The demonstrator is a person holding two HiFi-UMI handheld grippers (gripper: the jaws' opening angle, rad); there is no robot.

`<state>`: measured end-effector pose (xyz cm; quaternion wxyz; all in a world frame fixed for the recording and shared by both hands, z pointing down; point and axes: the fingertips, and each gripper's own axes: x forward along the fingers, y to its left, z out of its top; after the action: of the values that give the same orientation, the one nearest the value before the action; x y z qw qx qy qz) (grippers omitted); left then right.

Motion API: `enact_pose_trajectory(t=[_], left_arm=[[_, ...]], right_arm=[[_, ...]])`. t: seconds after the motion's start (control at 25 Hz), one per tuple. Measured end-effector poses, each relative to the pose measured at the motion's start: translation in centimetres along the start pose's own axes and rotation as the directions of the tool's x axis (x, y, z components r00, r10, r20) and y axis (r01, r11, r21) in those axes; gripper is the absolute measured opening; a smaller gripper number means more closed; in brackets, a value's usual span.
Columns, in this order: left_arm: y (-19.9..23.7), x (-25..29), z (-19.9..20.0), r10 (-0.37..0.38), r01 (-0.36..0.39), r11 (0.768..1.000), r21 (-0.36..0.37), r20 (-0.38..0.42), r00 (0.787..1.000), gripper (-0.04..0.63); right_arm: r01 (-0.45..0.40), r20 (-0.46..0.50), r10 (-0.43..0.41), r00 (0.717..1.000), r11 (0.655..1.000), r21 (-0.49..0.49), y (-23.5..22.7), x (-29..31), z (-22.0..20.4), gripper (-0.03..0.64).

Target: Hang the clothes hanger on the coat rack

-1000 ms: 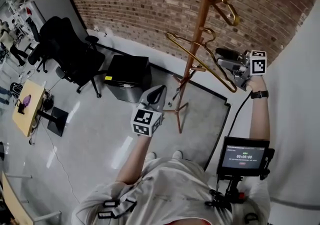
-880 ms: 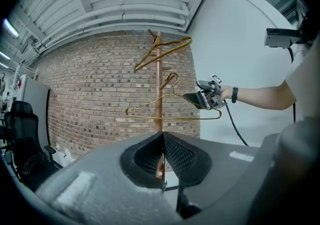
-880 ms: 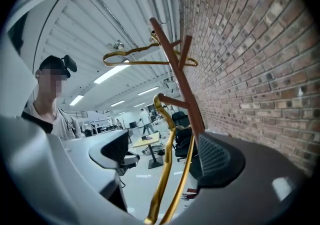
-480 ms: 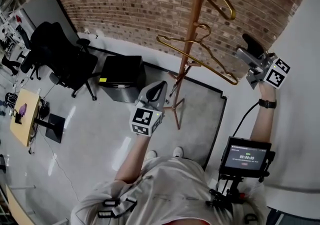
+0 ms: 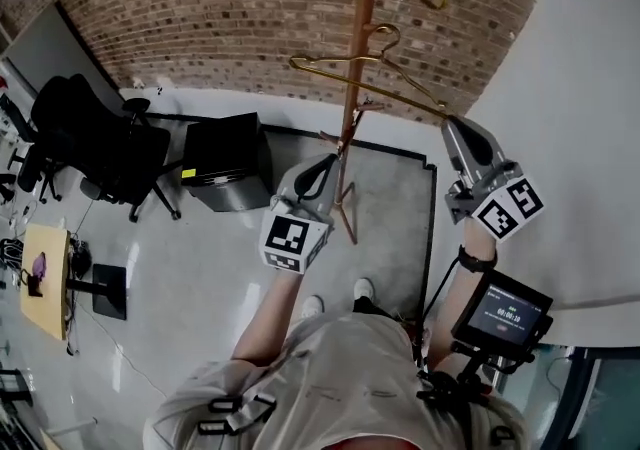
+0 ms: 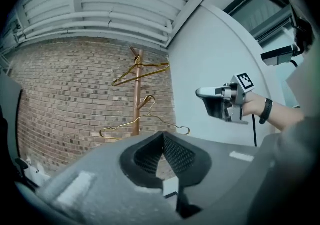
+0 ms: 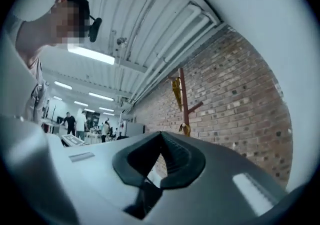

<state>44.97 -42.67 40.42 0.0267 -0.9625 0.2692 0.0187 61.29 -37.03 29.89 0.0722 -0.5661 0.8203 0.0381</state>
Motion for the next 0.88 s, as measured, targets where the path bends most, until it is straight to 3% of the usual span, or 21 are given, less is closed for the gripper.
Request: enact_pose_trajectory(t=[0.08, 0.16, 0.32, 0.48, 0.68, 0.88], left_arm=[[-0.9, -1.2, -0.1, -0.042, 0.042, 0.999, -0.009, 0.007, 0.999, 0.002], [-1.8, -1.9, -0.3, -0.083, 0.084, 0.996, -0.012, 0.015, 0.996, 0.002], [-4.1, -3.8, -1.5, -0.117, 0.117, 0.993, -0.013, 0.014, 0.993, 0.002], [-7.5, -5.4, -2.2, -0.144, 0.144, 0.989, -0.017, -0.019, 0.989, 0.000], [-13.0, -10.8, -0.5, -0.152, 0.152, 0.988, 0.015, -0.009, 0.988, 0.001], [-19.3, -17.6, -0.5, -0.091, 0.091, 0.996, 0.007, -0.033, 0.995, 0.002]], right_arm=[[0.069, -0.011, -0.069, 0.998, 0.993, 0.094, 2.3, -1.2, -3.1, 0.003], [0.151, -0.075, -0.142, 0.987, 0.981, 0.124, 4.6, -2.3, -6.5, 0.002], [0.232, -0.204, -0.223, 0.953, 0.972, 0.024, 10.9, -3.9, -11.1, 0.003], [0.301, -0.214, -0.304, 0.928, 0.953, -0.047, 13.2, -7.0, -10.9, 0.003], [0.321, -0.199, -0.316, 0.928, 0.947, -0.005, 17.7, -12.8, -9.9, 0.003], [0.269, -0.249, -0.258, 0.934, 0.963, 0.013, 24.1, -20.2, -10.6, 0.003]])
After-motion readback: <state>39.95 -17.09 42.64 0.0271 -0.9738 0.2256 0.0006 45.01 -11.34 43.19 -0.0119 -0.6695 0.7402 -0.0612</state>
